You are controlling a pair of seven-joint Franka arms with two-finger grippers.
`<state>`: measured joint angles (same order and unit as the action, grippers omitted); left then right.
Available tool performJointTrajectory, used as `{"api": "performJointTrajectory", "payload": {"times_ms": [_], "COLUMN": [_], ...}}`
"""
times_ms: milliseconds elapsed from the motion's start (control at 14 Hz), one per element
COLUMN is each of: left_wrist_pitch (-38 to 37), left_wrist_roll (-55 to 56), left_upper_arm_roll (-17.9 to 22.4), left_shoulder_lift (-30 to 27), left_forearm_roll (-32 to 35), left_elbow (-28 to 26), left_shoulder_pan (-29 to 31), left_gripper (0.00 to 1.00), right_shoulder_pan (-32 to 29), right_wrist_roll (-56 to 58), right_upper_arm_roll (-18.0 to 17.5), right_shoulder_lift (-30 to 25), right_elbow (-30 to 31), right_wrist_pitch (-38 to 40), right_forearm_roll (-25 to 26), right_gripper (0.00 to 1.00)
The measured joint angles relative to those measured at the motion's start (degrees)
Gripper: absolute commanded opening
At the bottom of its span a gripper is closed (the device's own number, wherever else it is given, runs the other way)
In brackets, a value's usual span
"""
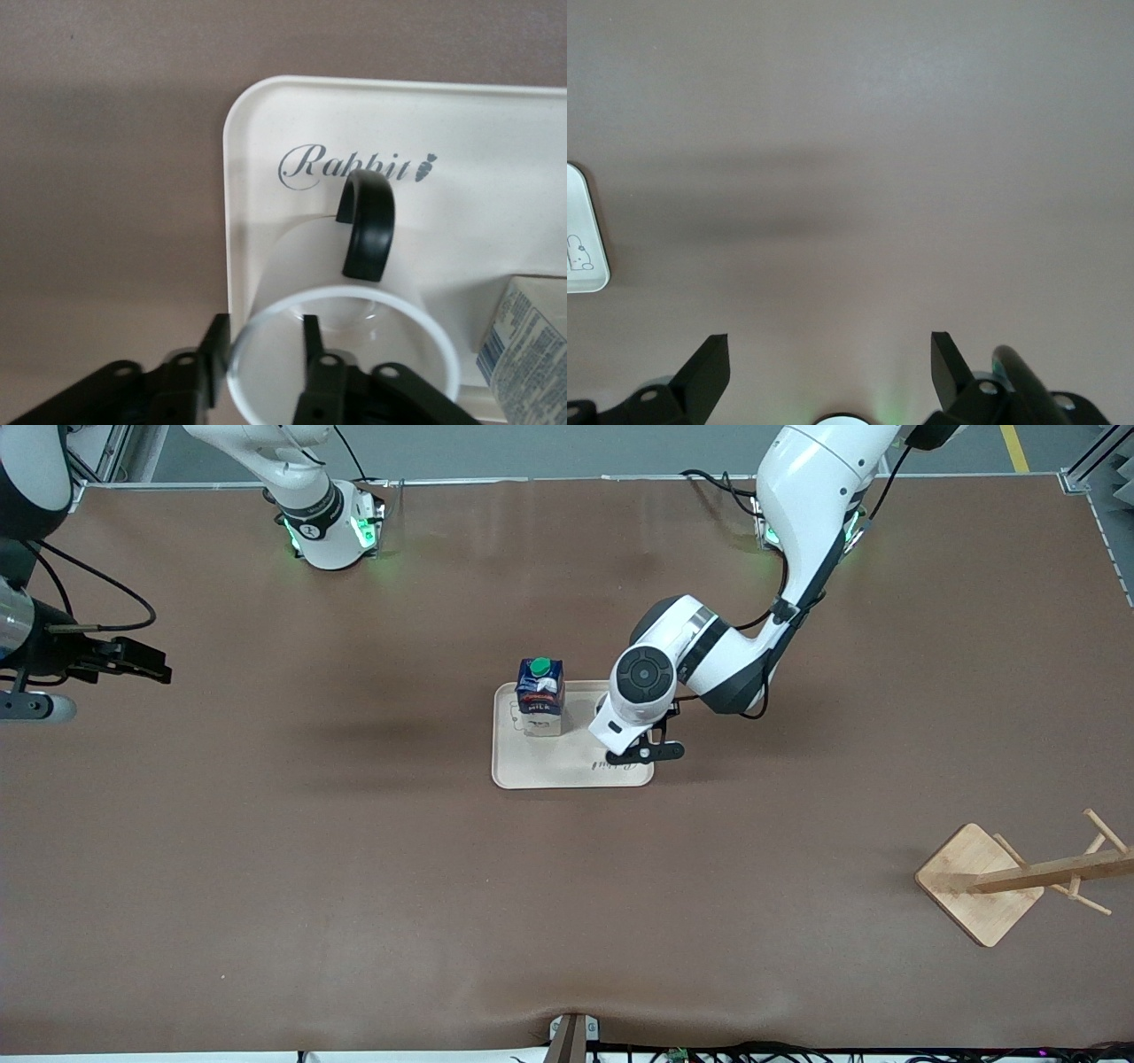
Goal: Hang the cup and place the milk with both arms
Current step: 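Lift the mug with the left gripper while the right gripper reaches the milk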
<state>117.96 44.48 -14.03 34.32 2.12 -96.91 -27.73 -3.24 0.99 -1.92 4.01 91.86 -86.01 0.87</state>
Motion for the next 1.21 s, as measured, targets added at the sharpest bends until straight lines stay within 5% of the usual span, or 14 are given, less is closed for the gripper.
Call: {"api": "performJointTrajectory", "payload": {"times_ms": [929, 1214], "left_wrist_pitch": [-4.31, -10.40], "left_wrist_roll": [-2.20, -7.11], "left_upper_arm_roll": [0.02, 0.63], "left_shoulder_lift": [-5.65, -11.60], "left_forearm_roll": [0.05, 0.10], "left_elbow": [1.85, 4.34], "left_shoulder_pan": [0.32, 2.36], "left_gripper": [0.00, 0.00], "right_shoulder_pan": [1.45, 5.33], "right_wrist_roll": [-0.08, -5.40], "right_upper_arm_roll": [-0.43, -0.53], "right_shoulder_lift": [2.39, 3.05], "right_elbow": [-1.56, -1.53], "right_wrist_pitch": [1.43, 3.08], "right_forearm_roll": [-2.85, -9.61], "right_gripper": [1.00, 1.00]}}
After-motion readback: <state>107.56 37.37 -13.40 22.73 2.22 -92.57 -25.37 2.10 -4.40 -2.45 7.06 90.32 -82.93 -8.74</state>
